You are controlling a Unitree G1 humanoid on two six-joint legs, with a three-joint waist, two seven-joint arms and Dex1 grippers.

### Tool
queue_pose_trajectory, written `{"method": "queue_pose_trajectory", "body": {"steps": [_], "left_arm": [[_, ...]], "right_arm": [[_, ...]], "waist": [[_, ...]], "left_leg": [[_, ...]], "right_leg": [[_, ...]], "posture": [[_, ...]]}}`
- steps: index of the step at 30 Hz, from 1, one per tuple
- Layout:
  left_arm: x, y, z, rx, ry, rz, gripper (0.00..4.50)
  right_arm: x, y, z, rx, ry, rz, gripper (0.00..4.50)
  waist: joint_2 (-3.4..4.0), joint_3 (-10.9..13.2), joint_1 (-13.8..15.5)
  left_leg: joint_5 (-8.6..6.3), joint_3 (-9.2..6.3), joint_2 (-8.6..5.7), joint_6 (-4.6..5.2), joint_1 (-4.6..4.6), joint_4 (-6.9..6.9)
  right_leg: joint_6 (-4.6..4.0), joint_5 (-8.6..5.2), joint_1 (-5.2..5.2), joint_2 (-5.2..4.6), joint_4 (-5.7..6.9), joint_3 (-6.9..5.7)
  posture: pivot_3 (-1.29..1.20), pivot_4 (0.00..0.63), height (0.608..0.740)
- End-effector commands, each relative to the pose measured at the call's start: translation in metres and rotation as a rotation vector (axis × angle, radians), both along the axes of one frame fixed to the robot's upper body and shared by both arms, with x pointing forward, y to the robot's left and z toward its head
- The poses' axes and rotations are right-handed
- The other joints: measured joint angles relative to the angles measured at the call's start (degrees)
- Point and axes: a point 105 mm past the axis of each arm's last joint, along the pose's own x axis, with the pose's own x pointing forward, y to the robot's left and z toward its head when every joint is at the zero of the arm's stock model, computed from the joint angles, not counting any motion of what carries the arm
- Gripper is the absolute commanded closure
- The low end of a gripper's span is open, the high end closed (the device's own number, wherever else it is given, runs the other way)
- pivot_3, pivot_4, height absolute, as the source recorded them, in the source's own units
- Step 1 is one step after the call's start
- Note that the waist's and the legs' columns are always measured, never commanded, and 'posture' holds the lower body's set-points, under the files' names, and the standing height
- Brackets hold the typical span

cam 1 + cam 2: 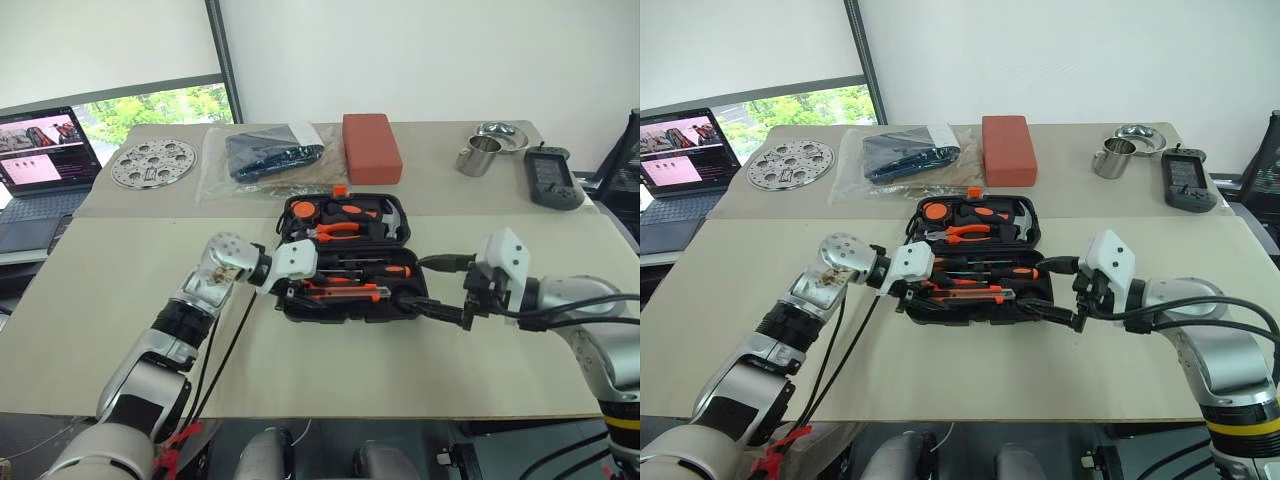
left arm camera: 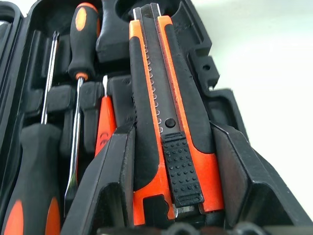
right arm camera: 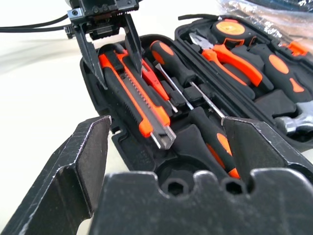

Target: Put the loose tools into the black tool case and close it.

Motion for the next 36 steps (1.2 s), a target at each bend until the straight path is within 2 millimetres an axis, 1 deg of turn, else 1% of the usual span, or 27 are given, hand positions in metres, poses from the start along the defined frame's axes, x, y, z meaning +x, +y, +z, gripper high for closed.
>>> {"method": "queue_pose_trajectory", "body": {"steps": [1,5,10,12,13,15,16,17,22,24,26,28,29,32,36], "left_arm": [[-0.002,-0.001,0.006,0.028,-0.034,-0.018,2.72],[-0.003,0.0,0.004,0.064,-0.036,-0.013,2.72],[-0.001,0.0,0.008,0.07,-0.025,0.005,2.72],[0.0,0.001,0.01,0.069,-0.03,0.007,1.72],[0.001,0.001,0.011,0.067,-0.031,0.009,1.56],[0.002,0.0,0.013,0.059,-0.034,0.012,0.7],[0.002,-0.001,0.015,0.051,-0.037,0.015,0.47],[0.004,-0.002,0.018,0.037,-0.046,0.022,0.04],[0.012,-0.002,0.042,-0.009,-0.099,0.039,0.04],[0.015,-0.007,0.057,-0.071,-0.097,0.048,0.04],[0.017,-0.012,0.067,-0.126,-0.084,0.056,0.04],[0.02,-0.015,0.068,-0.147,-0.08,0.074,0.56],[0.021,-0.015,0.064,-0.129,-0.093,0.078,0.7],[0.021,-0.013,0.05,-0.085,-0.086,0.065,1.94],[0.012,-0.018,0.033,-0.066,-0.006,0.01,3.34]], "right_arm": [[0.002,-0.001,0.015,0.002,-0.071,-0.002,0.3],[0.002,-0.001,0.015,0.003,-0.073,-0.003,0.3],[0.003,-0.001,0.015,0.007,-0.08,-0.006,0.3],[0.003,0.0,0.014,0.008,-0.081,-0.006,0.3],[0.003,0.0,0.014,0.008,-0.082,-0.005,0.3],[0.003,0.0,0.014,0.009,-0.083,-0.006,0.3],[0.003,0.0,0.014,0.009,-0.083,-0.005,0.3],[0.003,0.0,0.013,0.009,-0.083,-0.005,0.3],[0.003,0.001,0.013,0.01,-0.084,-0.002,0.3],[0.003,0.001,0.012,0.009,-0.084,-0.001,0.3],[0.003,0.002,0.012,0.01,-0.085,0.001,0.3],[0.004,0.002,0.012,0.012,-0.086,0.003,0.3],[0.004,0.003,0.012,0.013,-0.087,0.003,0.3],[0.004,0.003,0.011,0.014,-0.087,0.003,0.3],[0.004,0.002,0.01,0.016,-0.087,-0.001,0.3]], "waist": [[0.0,0.0,-0.04],[0.0,0.0,-0.02],[0.01,0.0,0.01],[0.01,0.0,-0.01],[0.01,0.0,-0.02],[0.01,-0.01,0.01],[0.01,-0.01,0.01],[0.01,-0.01,-0.01],[0.01,-0.01,0.08],[0.01,0.0,0.11],[0.01,-0.01,0.13],[0.03,-0.02,0.16],[0.04,-0.02,0.13],[0.05,-0.03,-0.06],[0.05,-0.03,-0.02]], "left_leg": [[0.0,0.0,0.0,0.0,0.0,0.0],[0.0,0.0,0.0,0.0,-0.01,0.0],[0.0,0.0,0.0,0.0,0.0,0.01],[0.0,0.0,0.0,0.0,0.0,0.01],[0.0,0.0,0.0,0.0,0.0,0.01],[0.0,-0.01,0.0,0.0,0.0,0.01],[0.0,-0.01,0.0,0.0,0.0,0.01],[0.0,0.0,0.0,0.0,0.0,0.01],[0.0,-0.01,0.0,0.0,-0.01,0.02],[0.0,-0.01,-0.01,0.0,-0.01,0.03],[0.0,-0.01,-0.01,0.0,-0.02,0.03],[0.0,-0.01,-0.02,0.0,-0.01,0.03],[0.0,-0.01,-0.02,0.0,0.0,0.04],[0.03,0.0,0.0,-0.04,0.02,0.04],[0.05,-0.01,0.0,-0.07,0.02,0.04]], "right_leg": [[0.0,0.0,0.0,0.0,0.0,0.0],[0.0,0.0,0.0,0.0,0.01,0.0],[0.0,0.0,0.01,0.0,0.02,0.0],[0.0,0.0,0.01,0.0,0.01,0.0],[0.0,0.0,0.0,0.0,0.02,0.0],[0.0,0.0,0.01,0.01,0.02,0.0],[0.0,0.0,0.01,0.0,0.02,0.0],[0.0,0.0,0.01,0.0,0.02,0.0],[0.0,0.0,0.01,0.0,0.02,-0.01],[0.0,0.0,0.01,0.0,0.02,0.0],[0.0,0.0,0.01,0.0,0.02,-0.02],[0.0,0.0,0.02,-0.01,0.03,-0.01],[0.0,0.0,0.02,-0.01,0.02,-0.01],[0.0,0.0,0.02,0.02,0.04,0.0],[0.0,0.0,0.02,0.04,0.05,0.01]], "posture": [[0.0,0.15,0.74],[0.0,0.15,0.74],[0.0,0.15,0.74],[0.0,0.15,0.74],[0.0,0.15,0.74],[0.0,0.15,0.74],[0.0,0.15,0.74],[0.0,0.15,0.74],[0.0,0.15,0.74],[0.0,0.15,0.74],[0.0,0.15,0.74],[0.0,0.15,0.74],[0.0,0.15,0.74],[0.0,0.15,0.74],[0.0,0.15,0.74]]}}
